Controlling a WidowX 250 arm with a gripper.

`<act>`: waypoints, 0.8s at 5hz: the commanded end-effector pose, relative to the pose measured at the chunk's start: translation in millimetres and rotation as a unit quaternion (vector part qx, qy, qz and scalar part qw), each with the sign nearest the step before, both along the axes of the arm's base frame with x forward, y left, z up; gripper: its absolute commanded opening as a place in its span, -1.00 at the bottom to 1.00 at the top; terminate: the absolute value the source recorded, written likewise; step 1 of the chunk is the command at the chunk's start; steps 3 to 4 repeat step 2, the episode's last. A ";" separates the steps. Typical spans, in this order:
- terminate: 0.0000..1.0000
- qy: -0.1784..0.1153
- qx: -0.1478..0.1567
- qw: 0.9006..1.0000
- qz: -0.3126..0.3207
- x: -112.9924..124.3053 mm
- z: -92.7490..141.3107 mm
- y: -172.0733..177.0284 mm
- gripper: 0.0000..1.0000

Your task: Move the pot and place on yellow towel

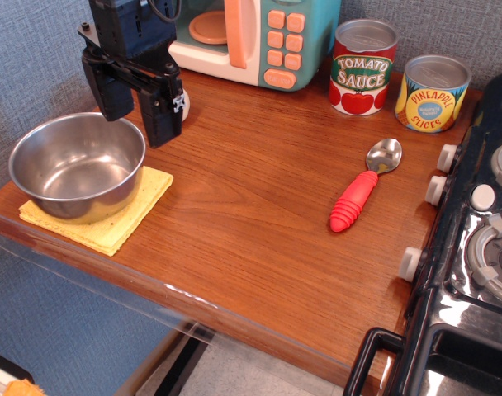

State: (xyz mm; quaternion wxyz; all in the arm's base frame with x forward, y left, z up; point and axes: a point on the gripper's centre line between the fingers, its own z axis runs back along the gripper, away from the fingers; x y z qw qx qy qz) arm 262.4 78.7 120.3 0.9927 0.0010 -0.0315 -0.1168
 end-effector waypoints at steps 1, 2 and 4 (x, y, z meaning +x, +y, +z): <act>-1.00 0.021 0.038 0.999 0.002 2.8 13.7 8.4 1.00; 1.00 0.021 0.038 0.999 0.002 2.8 13.7 8.4 1.00; 1.00 0.021 0.038 0.999 0.002 2.8 13.7 8.4 1.00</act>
